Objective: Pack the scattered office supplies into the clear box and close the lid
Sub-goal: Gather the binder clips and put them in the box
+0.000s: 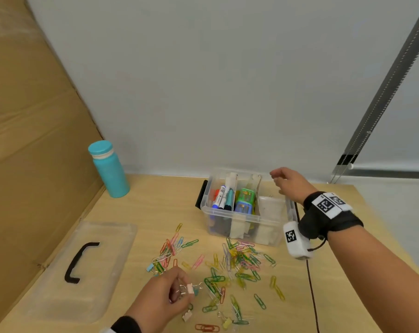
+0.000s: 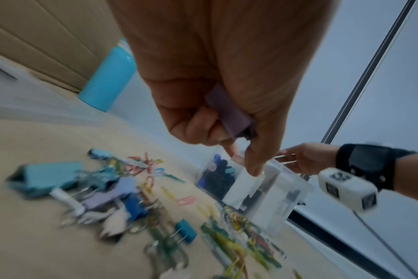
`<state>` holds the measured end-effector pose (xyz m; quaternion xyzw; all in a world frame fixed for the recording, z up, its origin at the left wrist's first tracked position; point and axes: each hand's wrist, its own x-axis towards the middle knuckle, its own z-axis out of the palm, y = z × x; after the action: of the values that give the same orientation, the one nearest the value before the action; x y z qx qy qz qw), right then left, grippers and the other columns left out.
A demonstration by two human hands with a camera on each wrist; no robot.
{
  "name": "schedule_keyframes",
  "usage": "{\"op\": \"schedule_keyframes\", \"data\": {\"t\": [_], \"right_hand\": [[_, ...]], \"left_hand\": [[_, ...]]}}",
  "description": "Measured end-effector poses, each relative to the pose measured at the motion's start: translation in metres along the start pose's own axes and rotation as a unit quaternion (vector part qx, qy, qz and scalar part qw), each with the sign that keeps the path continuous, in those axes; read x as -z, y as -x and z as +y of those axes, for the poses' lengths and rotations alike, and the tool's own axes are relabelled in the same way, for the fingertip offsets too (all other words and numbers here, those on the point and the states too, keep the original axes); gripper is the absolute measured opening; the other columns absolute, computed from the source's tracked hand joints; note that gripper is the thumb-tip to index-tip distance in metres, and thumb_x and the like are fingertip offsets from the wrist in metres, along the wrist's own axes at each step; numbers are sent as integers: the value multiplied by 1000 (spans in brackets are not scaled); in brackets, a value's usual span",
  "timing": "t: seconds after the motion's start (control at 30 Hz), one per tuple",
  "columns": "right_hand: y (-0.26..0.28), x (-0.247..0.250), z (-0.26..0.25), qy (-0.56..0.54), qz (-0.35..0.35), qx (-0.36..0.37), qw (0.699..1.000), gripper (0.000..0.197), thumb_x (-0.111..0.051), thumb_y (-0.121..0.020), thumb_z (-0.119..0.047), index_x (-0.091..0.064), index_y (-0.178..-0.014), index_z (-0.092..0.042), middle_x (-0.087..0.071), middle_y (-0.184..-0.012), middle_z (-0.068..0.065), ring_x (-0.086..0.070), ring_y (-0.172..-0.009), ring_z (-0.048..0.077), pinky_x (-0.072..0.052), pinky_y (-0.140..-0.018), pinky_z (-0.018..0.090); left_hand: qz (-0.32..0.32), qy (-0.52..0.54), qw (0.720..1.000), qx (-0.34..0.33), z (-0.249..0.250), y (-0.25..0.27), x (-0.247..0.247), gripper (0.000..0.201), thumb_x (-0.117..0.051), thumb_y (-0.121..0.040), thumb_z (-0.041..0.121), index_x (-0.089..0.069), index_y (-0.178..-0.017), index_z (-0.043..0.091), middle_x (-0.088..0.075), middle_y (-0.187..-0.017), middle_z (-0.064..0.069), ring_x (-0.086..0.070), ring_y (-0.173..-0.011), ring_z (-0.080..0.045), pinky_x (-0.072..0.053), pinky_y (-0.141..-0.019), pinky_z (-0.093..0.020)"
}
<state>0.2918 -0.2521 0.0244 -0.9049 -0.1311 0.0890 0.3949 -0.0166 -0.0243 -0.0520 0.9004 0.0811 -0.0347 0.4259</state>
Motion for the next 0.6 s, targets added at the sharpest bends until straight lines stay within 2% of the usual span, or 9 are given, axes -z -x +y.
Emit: {"op": "schedule_keyframes", "data": {"t": [0.07, 0.13, 0.23, 0.33, 0.37, 0.4, 0.47, 0.6], "right_hand": [[22, -3, 8, 69, 86, 55, 992, 31, -43, -95, -12, -55, -123, -10, -55, -129, 8, -53, -116, 25, -42, -99, 34], [46, -11, 23, 151, 141, 80, 975, 37, -43, -95, -17, -49, -130, -7, -49, -135, 11, -48, -122, 26, -39, -102, 35], [67, -30, 48, 200, 101, 36, 974, 56, -36, -98, -32, -24, -147, -9, -29, -153, 10, -31, -138, 25, -30, -113, 37], [72, -45, 62, 134, 96, 35, 986, 60, -30, -99, -34, -9, -152, -15, -22, -157, 7, -30, -140, 22, -31, -112, 35], [73, -48, 63, 122, 105, 45, 986, 60, -29, -99, -33, -7, -152, -16, -21, -157, 6, -30, -140, 21, -32, -111, 34], [73, -49, 62, 117, 114, 53, 985, 60, -29, -99, -32, -5, -152, -17, -20, -158, 5, -30, -140, 20, -33, -110, 32], [74, -51, 63, 112, 127, 61, 984, 60, -29, -99, -30, -4, -152, -17, -20, -158, 5, -29, -140, 19, -33, -109, 30], [73, -51, 63, 129, 132, 68, 980, 60, -28, -99, -30, -4, -152, -13, -20, -157, 6, -25, -142, 19, -29, -113, 29]], "left_hand": [[11, 1, 1000, -20, 16, -8, 4, 16, -71, -79, 26, -58, -88, 30, -48, -52, 14, -41, -51, -3, -32, -55, -15], [16, -12, 999, -46, 40, -26, 7, 16, -69, -80, 29, -57, -89, 32, -46, -55, 13, -40, -52, -3, -33, -56, -18], [15, -86, 991, -100, 93, -67, 10, 15, -65, -85, 32, -52, -92, 36, -42, -57, 11, -42, -52, -1, -32, -53, -12], [30, -151, 981, -120, 151, -122, 8, 13, -59, -90, 29, -54, -101, 27, -47, -65, 13, -47, -56, 4, -36, -54, -10], [45, -165, 978, -116, 164, -142, 5, 14, -59, -90, 27, -54, -103, 24, -51, -72, 12, -50, -63, 2, -41, -59, -14], [58, -176, 977, -106, 174, -163, 1, 16, -59, -89, 26, -55, -104, 22, -57, -81, 9, -56, -73, -6, -47, -66, -21], [58, -196, 976, -71, 186, -199, -8, 21, -60, -87, 23, -56, -106, 16, -64, -97, -2, -61, -88, -20, -52, -79, -33], [32, -228, 973, -17, 196, -251, -26, 30, -64, -85, 25, -59, -110, 11, -65, -108, -9, -62, -100, -27, -52, -86, -35]]}}
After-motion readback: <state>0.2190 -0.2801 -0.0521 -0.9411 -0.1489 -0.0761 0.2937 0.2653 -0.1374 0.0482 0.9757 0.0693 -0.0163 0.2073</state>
